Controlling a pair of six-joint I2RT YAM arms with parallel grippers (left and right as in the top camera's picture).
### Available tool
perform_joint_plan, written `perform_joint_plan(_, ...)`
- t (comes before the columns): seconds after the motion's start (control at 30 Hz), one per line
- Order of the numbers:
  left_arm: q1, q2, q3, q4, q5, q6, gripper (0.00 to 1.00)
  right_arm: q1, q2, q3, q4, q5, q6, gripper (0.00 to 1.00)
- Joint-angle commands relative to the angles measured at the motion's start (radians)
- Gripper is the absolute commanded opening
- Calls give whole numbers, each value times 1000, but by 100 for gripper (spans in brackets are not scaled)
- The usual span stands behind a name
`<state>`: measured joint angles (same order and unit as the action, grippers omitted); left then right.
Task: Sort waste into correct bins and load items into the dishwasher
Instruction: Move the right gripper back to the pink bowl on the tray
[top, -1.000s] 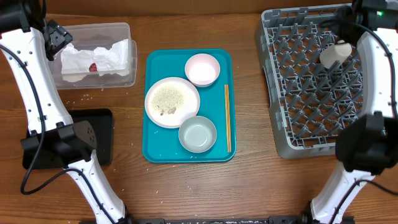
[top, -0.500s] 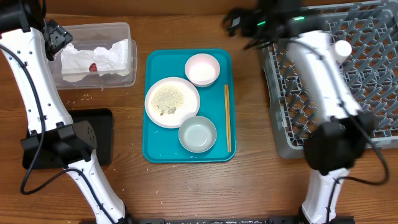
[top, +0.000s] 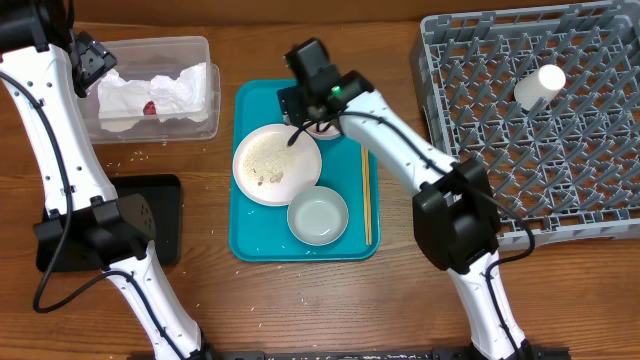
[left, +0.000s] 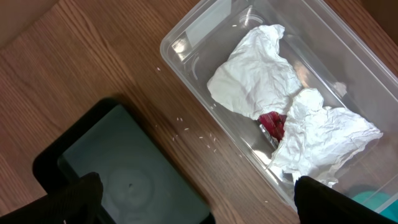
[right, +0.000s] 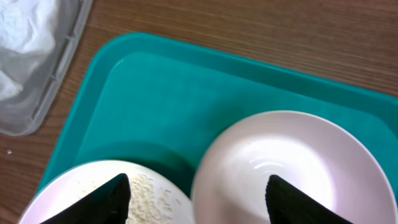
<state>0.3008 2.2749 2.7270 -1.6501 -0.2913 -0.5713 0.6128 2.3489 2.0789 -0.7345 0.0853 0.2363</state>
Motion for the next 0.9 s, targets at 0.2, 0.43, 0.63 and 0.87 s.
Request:
perform_joint_plan(0.2, -7, -6, -3, 1, -3, -12, 100, 33, 71, 9, 47, 143, 130, 53)
perform_joint_plan(0.43, -7, -6, -3, 1, -3, -12, 100, 33, 105, 8, 46, 142, 140, 50)
perform_joint_plan(0.63, -7, -6, -3, 1, -3, -12, 100, 36, 105, 10, 48, 142, 139, 42)
perform_joint_plan(0.87, -7, -6, -3, 1, -3, -12, 100, 35, 78, 11, 28, 142, 139, 9)
